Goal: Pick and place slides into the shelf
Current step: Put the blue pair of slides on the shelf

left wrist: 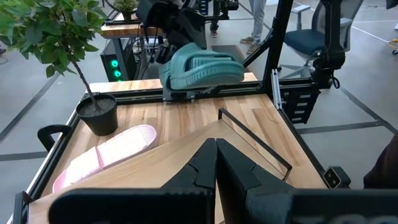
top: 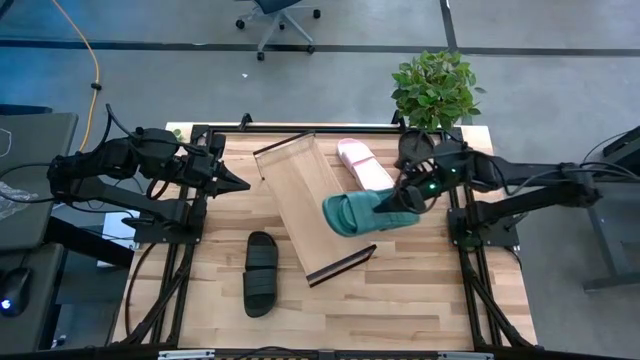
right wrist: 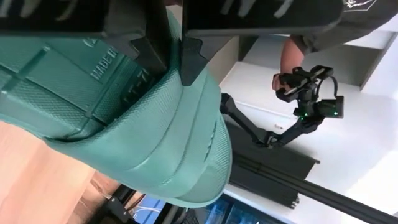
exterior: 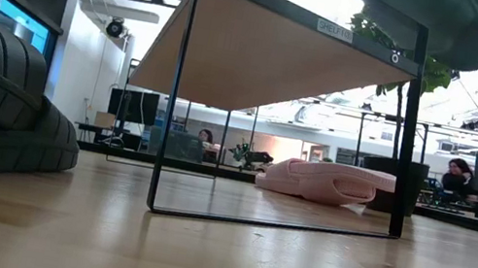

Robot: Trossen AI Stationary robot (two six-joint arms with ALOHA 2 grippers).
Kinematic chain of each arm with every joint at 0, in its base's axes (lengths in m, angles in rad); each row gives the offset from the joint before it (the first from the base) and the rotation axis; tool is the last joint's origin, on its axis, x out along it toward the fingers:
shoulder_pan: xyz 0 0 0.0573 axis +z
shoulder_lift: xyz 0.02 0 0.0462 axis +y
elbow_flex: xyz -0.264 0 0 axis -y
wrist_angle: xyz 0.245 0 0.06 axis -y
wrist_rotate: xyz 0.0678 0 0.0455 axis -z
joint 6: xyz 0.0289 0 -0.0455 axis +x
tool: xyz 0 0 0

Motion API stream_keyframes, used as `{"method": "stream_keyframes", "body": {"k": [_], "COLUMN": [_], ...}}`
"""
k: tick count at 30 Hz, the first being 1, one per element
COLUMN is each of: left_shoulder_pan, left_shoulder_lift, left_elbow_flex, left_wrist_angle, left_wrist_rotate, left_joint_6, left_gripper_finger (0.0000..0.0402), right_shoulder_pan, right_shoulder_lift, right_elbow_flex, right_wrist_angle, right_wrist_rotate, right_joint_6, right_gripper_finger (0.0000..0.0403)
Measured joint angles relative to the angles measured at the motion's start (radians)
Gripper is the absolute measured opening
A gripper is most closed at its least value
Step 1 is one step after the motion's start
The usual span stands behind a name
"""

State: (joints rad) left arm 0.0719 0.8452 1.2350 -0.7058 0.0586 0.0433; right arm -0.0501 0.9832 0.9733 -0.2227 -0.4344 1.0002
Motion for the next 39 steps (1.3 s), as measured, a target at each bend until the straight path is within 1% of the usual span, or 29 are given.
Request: {"method": "stream_keyframes", "body": {"k": [3, 6, 11, 14, 19, 23, 27, 39], "left_shoulder_pan": [0.000, 0.000, 0.000, 0.000, 0.000, 0.000, 0.000, 0.000], "left_shoulder_lift": [0.000, 0.000, 0.000, 0.000, 0.000, 0.000, 0.000, 0.000], "left_elbow_flex": [0.000, 0.000, 0.000, 0.000, 0.000, 0.000, 0.000, 0.000], "left_wrist_angle": [0.000, 0.000, -0.001, -0.001, -0.002, -0.002, -0.003, -0.056], "left_wrist_rotate": [0.000, 0.000, 0.000, 0.000, 0.000, 0.000, 0.000, 0.000], "left_joint_6": [0.000, 0.000, 0.000, 0.001, 0.002, 0.002, 0.003, 0.004], "left_gripper_finger": [0.0001, 0.0001, 0.0001, 0.0001, 0.0001, 0.0001, 0.0001, 0.0001], "right_shoulder_pan": [-0.021, -0.032, -0.040, -0.042, -0.042, -0.042, -0.041, -0.032], "right_shoulder_lift": [0.025, 0.047, 0.089, 0.125, 0.198, 0.259, 0.323, 0.480], "right_elbow_flex": [0.000, 0.000, 0.057, 0.137, 0.294, 0.414, 0.527, 0.817], "right_wrist_angle": [0.053, 0.082, 0.047, -0.048, -0.288, -0.443, -0.550, -0.828], "right_wrist_rotate": [-0.037, -0.045, -0.050, -0.047, 0.004, 0.046, 0.086, 0.148], "right_joint_6": [0.001, 0.003, -0.033, -0.079, -0.153, -0.194, -0.215, -0.268], "right_gripper_finger": [0.0000, 0.0000, 0.0000, 0.0000, 0.0000, 0.0000, 0.0000, 0.0000]}}
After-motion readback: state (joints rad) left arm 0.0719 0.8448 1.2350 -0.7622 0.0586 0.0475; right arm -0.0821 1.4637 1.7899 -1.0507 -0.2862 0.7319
